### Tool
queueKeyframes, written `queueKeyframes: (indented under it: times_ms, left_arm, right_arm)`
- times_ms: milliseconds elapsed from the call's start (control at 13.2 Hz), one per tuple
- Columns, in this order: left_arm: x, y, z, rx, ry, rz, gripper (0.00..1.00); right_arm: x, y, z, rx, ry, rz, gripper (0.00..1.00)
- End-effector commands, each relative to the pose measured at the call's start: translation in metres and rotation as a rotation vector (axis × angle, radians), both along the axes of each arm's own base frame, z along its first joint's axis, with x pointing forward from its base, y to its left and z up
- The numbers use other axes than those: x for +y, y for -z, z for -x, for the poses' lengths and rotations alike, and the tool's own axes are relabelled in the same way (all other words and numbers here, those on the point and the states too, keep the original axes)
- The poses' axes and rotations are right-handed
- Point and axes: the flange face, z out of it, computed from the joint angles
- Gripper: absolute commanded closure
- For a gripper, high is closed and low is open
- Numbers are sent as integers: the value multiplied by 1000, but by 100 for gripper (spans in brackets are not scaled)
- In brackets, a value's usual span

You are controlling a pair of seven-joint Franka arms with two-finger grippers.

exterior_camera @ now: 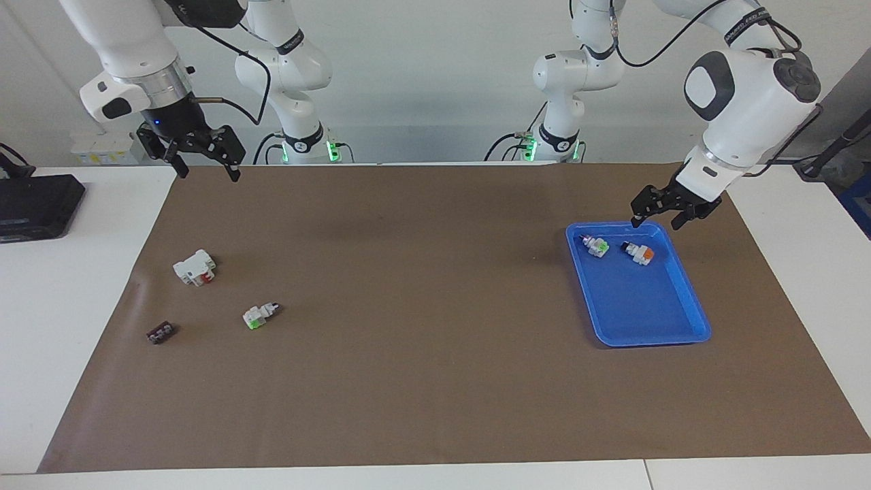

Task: Turn and place switch with both arms

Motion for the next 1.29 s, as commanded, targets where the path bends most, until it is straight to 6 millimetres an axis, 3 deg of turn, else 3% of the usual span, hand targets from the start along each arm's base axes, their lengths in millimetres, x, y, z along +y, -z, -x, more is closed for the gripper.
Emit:
queueKeyframes:
  times_ms: [0, 379, 834, 1214]
  left_arm:
    - [-14, -38, -1, 29, -5, -20, 7]
    - [-8, -89, 10, 37, 9, -105, 1]
    - [-9, -112, 27, 16, -68, -109, 0]
    - [-14, -115, 27, -2, -125, -109, 0]
  right_arm:
    - [-14, 0, -3, 11, -59, 18, 0]
    - [-4, 0, -5, 3, -82, 19, 0]
    - [1, 1, -1, 27, -90, 21, 0]
    - [-4, 1, 3, 65, -88, 59, 0]
